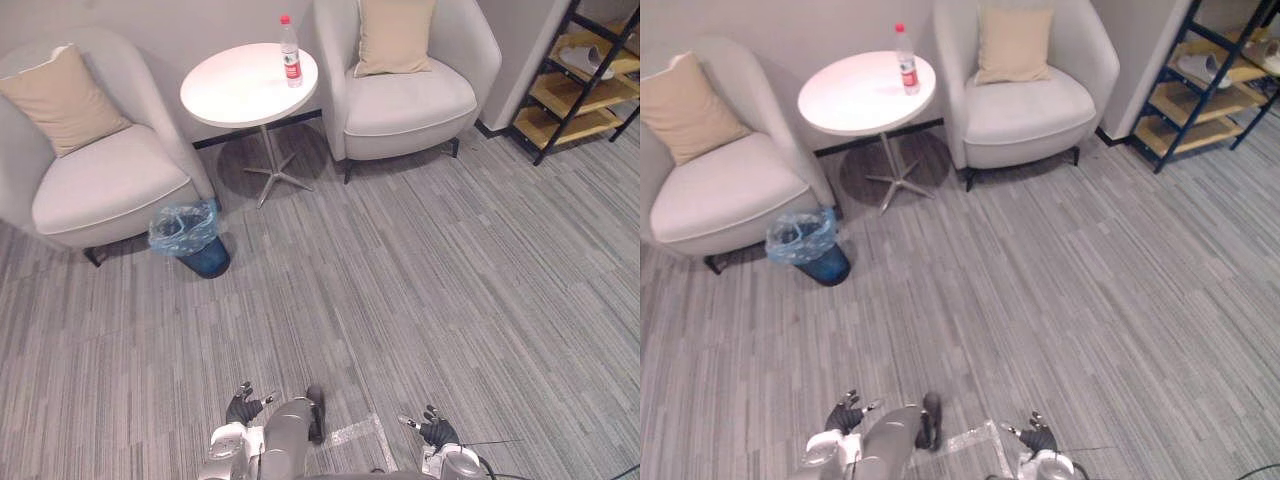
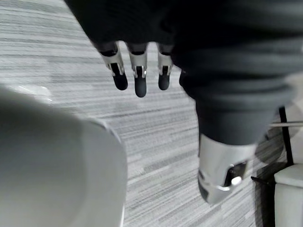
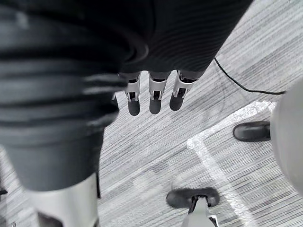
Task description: Gather rubbish on tea table into small bin, then transfer packed bag to large trash can.
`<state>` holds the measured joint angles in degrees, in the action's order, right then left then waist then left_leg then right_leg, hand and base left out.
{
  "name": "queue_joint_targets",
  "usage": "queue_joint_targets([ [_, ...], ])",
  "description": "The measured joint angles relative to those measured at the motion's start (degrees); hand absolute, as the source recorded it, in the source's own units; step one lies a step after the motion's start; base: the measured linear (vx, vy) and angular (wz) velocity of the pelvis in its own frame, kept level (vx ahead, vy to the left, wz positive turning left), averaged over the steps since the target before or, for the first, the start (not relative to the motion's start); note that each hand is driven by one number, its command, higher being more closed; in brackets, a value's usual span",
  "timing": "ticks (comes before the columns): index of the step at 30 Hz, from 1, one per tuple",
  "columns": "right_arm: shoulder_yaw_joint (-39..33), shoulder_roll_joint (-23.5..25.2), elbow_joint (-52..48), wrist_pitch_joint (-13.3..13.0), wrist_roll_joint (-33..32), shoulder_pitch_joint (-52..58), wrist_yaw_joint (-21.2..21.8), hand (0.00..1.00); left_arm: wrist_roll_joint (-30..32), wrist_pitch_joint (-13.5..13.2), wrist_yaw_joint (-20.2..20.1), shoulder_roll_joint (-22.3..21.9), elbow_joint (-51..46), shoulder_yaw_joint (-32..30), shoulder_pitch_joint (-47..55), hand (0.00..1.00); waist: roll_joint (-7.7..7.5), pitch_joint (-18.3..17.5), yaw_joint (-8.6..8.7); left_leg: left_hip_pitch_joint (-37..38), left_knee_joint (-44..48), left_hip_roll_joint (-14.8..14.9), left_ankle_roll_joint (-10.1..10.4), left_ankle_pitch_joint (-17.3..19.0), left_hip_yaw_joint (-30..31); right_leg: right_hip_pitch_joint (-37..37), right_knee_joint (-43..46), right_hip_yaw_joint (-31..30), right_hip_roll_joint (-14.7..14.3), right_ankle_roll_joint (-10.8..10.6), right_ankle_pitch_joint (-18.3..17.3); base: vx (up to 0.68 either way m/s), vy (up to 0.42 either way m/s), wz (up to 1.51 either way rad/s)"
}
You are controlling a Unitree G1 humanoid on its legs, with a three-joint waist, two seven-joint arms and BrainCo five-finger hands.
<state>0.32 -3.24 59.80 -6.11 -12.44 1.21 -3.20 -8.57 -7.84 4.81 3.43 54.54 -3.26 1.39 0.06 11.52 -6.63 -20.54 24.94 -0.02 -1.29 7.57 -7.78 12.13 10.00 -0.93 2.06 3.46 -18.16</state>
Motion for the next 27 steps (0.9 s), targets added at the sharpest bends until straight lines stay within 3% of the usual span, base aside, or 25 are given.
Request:
queue_joint_targets([
  [1,0.0,0.1,0.0,0.0,0.0,0.0,0.0,0.00,0.0,0.0,0.0,0.2,0.2,0.0,0.0,0.00,-0.25,-0.2,-0.02,0.7,-0.4,0.0,-0.1,0.5,-0.3,-1.5,3.5,-0.2,0.2,0.0,0.0,0.49,0.110,-0.23],
  [2,-0.1,0.6,0.0,0.0,0.1,0.1,0.2,0.00,-0.2,0.0,0.1,0.6,1.0,0.0,0.1,0.00,-1.33,-0.7,-0.17,3.5,-1.8,-0.3,-0.5,1.4,-1.0,-6.4,16.3,-0.8,0.5,-3.7,0.9,0.38,0.118,-0.16],
  [3,-0.1,0.7,0.0,0.0,0.1,0.1,0.3,0.00,-0.2,0.1,0.1,0.9,1.2,0.4,0.1,0.00,-1.69,-0.9,-0.10,4.4,-2.0,-0.7,-0.9,2.0,-0.9,-7.8,20.7,-1.0,0.8,-6.0,1.8,0.48,0.165,0.00],
  [4,-0.1,0.8,-0.3,-0.1,0.2,0.1,0.6,0.00,-0.3,0.8,0.1,1.7,1.4,1.5,0.0,0.00,-2.34,-1.0,0.48,7.4,-1.8,-1.5,-1.4,4.3,-0.6,-11.6,32.2,-2.0,1.2,-12.8,6.3,0.61,0.150,0.21],
  [5,-0.3,0.7,-0.4,-0.2,0.4,0.3,1.0,0.00,-0.3,1.1,0.1,2.1,2.0,2.6,-0.1,0.00,-2.05,-0.6,0.64,11.8,-1.8,-1.9,-1.7,6.9,-0.1,-15.1,43.7,-1.0,2.3,-14.2,7.5,0.52,0.116,0.21],
  [6,-0.4,0.5,-0.7,-0.3,0.6,0.5,1.1,0.00,-0.3,1.2,0.1,2.1,2.2,2.7,0.0,0.00,-1.89,-0.5,0.74,13.4,-2.0,-2.0,-1.8,7.5,0.2,-15.8,46.2,0.6,3.0,-12.6,6.9,0.65,0.098,0.19],
  [7,-1.2,0.4,-1.9,-0.7,1.3,1.1,1.2,0.00,-0.3,1.4,0.1,1.9,2.3,2.9,0.1,0.00,-1.50,-0.6,1.15,18.2,-3.5,-1.9,-1.9,9.1,0.9,-18.5,50.0,6.0,5.3,-8.7,4.8,0.54,0.048,0.20],
  [8,-1.4,0.3,-2.6,-1.0,1.7,1.2,1.3,0.00,-0.4,1.5,0.3,1.9,2.5,3.2,0.4,0.00,-1.32,-0.5,1.53,22.0,-6.0,-1.4,-2.0,9.5,1.1,-21.0,48.4,9.5,6.1,-6.5,2.3,0.62,0.043,0.21],
  [9,-1.6,0.2,-2.8,-1.2,2.0,1.1,1.3,0.00,-0.5,1.5,0.4,1.8,2.6,3.2,0.4,0.00,-1.26,-0.5,1.73,23.0,-6.8,-1.2,-2.0,9.5,1.4,-22.0,46.9,10.4,6.0,-6.1,1.7,0.63,-0.032,0.35],
  [10,-2.2,-0.9,-3.0,-1.5,3.6,0.5,1.4,0.00,-0.5,1.5,0.7,1.3,3.3,3.2,-0.1,0.00,-0.42,-0.1,3.09,27.1,-10.0,0.0,-2.0,9.5,2.8,-26.4,39.1,12.7,4.8,-5.2,-0.1,0.53,-0.057,0.38],
  [12,-2.1,-2.6,-3.0,-1.5,4.5,-0.2,1.3,0.00,-0.6,1.6,0.9,0.3,3.4,3.2,-0.4,0.00,1.54,0.9,3.85,29.8,-12.0,2.0,-2.0,9.5,3.6,-29.1,29.4,11.0,1.7,-5.4,0.9,0.49,-0.068,0.36],
  [13,-2.5,-3.3,-3.1,-1.6,4.7,0.0,0.9,0.00,-0.7,1.3,1.2,-0.2,3.3,3.3,0.3,0.00,2.14,1.0,4.20,30.8,-12.8,2.5,-1.9,9.5,4.2,-30.1,16.7,5.9,-1.4,-7.0,5.5,0.62,-0.125,0.57],
  [14,-2.5,-3.3,-3.1,-1.6,4.7,0.1,0.7,0.00,-0.7,1.2,1.3,0.0,3.4,3.2,0.6,0.00,1.45,0.8,5.11,32.2,-12.0,2.3,0.4,10.8,6.3,-30.5,10.3,3.5,-1.5,-5.1,12.2,0.51,-0.105,0.65],
  [15,-2.5,-3.3,-3.1,-1.6,4.7,0.2,0.7,0.00,-0.7,1.2,1.3,0.0,3.5,3.1,0.7,0.00,1.16,0.6,5.34,32.7,-11.4,2.3,1.5,11.5,7.0,-30.2,9.7,3.5,-1.4,-4.1,14.2,0.57,-0.199,0.83],
  [16,-2.4,-2.1,-2.9,-1.5,5.0,1.2,0.5,0.00,-0.7,1.0,1.5,0.6,3.2,2.9,1.2,0.00,-0.63,-0.4,5.50,33.0,-9.1,1.3,3.0,12.6,8.4,-29.3,8.3,3.6,-0.6,-2.4,19.1,0.50,-0.221,0.69],
  [17,-2.9,-2.4,-3.1,-1.5,5.1,0.7,0.3,0.00,-0.6,1.0,1.9,-0.9,3.2,1.9,0.9,0.00,1.40,-0.6,5.35,31.2,-2.1,3.3,3.8,13.1,9.4,-28.4,10.4,5.7,-1.6,-2.3,17.6,0.72,-0.321,0.99],
  [18,-2.6,-2.8,-4.0,-1.6,5.5,1.5,0.2,0.00,-0.6,1.0,1.9,-2.1,2.8,1.9,1.0,0.00,3.24,-0.9,5.77,24.4,11.3,5.3,4.9,9.6,9.3,-24.9,7.0,7.7,-2.5,-1.9,15.6,0.58,-0.260,0.73],
  [19,-2.1,-3.4,-4.2,-1.4,5.6,1.5,0.1,0.00,-0.6,1.0,1.9,-2.6,2.3,1.8,0.9,0.00,4.14,-0.7,5.67,22.0,17.0,6.5,4.7,7.1,8.5,-23.2,5.0,8.0,-3.2,-1.5,15.3,0.54,-0.240,0.52],
  [20,-1.8,-4.2,-3.8,-1.1,5.7,1.5,-0.2,0.00,-0.7,0.9,1.9,-3.2,1.8,0.9,0.7,0.00,5.67,0.1,4.66,17.7,26.4,10.5,4.8,6.2,5.0,-19.0,1.5,8.3,-4.7,-0.5,15.2,0.54,-0.207,0.09],
  [21,-2.0,-4.2,-3.4,-0.3,5.6,1.4,-0.6,0.00,-0.6,0.9,2.1,-3.3,1.5,0.8,0.4,0.00,5.25,0.9,4.26,16.3,29.6,12.7,5.1,7.8,0.7,-14.3,-1.2,8.3,-5.1,0.4,14.6,0.53,-0.186,0.01],
  [25,-1.6,-3.5,-1.5,0.2,5.6,0.6,-1.4,0.00,-0.6,0.7,2.3,-3.0,0.2,2.1,0.1,0.00,4.38,1.3,3.30,11.3,24.1,10.3,4.7,11.8,-2.6,-5.8,-7.2,6.6,-4.7,1.5,13.5,0.46,-0.116,-0.15],
  [27,-1.5,-2.9,-0.9,0.4,5.6,-0.2,-1.7,0.00,-0.6,0.7,2.3,-2.5,0.2,3.1,-0.7,0.00,4.13,1.5,3.04,6.7,8.6,6.7,3.9,10.6,-3.8,-2.7,-10.2,6.6,-3.6,0.4,12.4,0.38,0.031,-0.11],
])
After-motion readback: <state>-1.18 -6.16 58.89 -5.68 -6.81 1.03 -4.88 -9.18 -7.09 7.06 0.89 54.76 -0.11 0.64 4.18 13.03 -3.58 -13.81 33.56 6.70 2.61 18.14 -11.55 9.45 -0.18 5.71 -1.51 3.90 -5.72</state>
